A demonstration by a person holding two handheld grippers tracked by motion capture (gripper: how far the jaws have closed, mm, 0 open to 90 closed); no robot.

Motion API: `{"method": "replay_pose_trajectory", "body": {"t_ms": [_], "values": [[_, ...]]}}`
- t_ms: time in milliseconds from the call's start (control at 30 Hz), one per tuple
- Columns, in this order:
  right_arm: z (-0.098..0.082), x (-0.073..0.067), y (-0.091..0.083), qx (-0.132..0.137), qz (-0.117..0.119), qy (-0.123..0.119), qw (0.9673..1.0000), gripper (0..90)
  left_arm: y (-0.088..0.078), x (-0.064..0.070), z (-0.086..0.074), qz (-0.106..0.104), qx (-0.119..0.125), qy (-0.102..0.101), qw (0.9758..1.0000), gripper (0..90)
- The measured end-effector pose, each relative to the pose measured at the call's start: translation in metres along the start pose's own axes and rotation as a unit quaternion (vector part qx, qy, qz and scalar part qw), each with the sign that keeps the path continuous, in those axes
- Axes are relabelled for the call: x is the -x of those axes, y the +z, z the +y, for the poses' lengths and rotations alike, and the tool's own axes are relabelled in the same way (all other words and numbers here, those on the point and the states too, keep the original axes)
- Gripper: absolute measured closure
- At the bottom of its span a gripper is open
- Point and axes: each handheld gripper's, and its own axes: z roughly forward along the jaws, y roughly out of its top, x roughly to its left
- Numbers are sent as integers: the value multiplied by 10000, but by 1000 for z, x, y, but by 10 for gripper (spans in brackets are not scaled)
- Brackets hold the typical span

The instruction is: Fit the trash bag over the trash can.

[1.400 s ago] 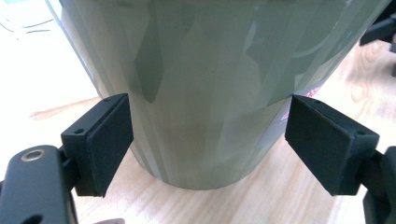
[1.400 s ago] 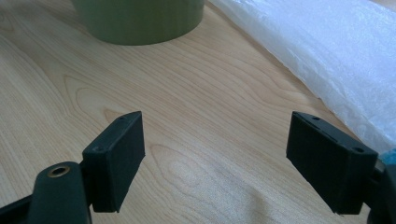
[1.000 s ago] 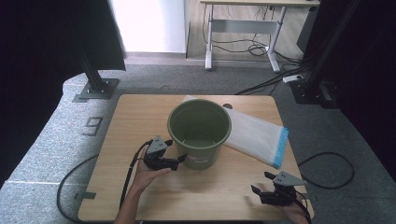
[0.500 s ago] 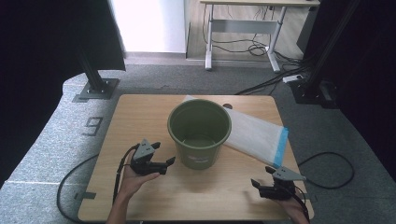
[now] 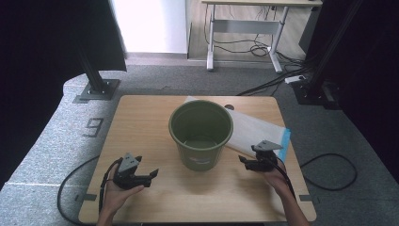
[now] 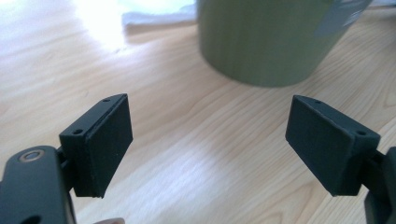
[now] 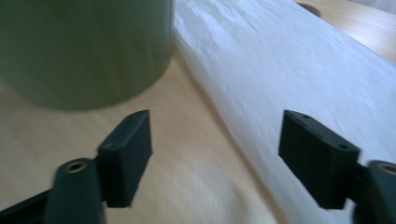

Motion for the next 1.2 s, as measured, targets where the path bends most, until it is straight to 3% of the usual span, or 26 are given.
{"method": "replay_pose_trajectory", "body": {"t_ms": [133, 200, 267, 333, 500, 533, 567, 600, 733, 867, 900, 933, 1033, 1133, 1200], "values": [[18, 3, 31, -93, 54, -146, 9998, 332, -6, -4, -9, 43, 8, -173, 9998, 148], [20, 3, 35, -124, 65, -131, 9998, 341, -7, -4, -11, 58, -14, -184, 9998, 148], [22, 5, 53, -224, 13, -277, 9994, 399, -12, -4, -14, 82, 22, -280, 9996, 148], [20, 7, 62, -266, 26, -116, 9996, 439, -14, -5, -17, 97, 34, -337, 9994, 148], [16, 9, 76, -398, 83, -77, 9991, 487, -14, -10, -23, 26, 18, -485, 9988, 148], [15, 9, 76, -421, 55, -140, 9990, 615, -14, -11, -24, 24, 12, -522, 9986, 148], [15, 9, 76, -421, 55, -140, 9990, 615, -14, -12, -24, 30, 6, -546, 9985, 148], [14, 8, 77, -480, -55, -177, 9987, 752, -14, -13, -25, 50, -34, -542, 9985, 148], [9, 9, 70, -572, -128, -141, 9982, 884, -14, -16, -25, 37, -82, -564, 9984, 148], [4, 6, 51, -523, -147, -99, 9985, 886, -13, -19, -25, 6, -88, -587, 9982, 148], [-3, 6, 38, -481, -165, -199, 9985, 887, -13, -20, -25, -21, -83, -586, 9982, 148], [-3, 6, 38, -481, -165, -199, 9985, 887, -13, -20, -25, -21, -83, -586, 9982, 148], [-15, 8, 19, -535, -147, -85, 9984, 887, -15, -23, -24, -95, -9, -636, 9979, 148], [-31, 9, -2, -656, -205, -238, 9974, 886, -18, -25, -24, -112, 60, -678, 9976, 149], [-34, 9, -6, -680, -196, -239, 9972, 886, -18, -26, -24, -112, 81, -688, 9975, 149]]}}
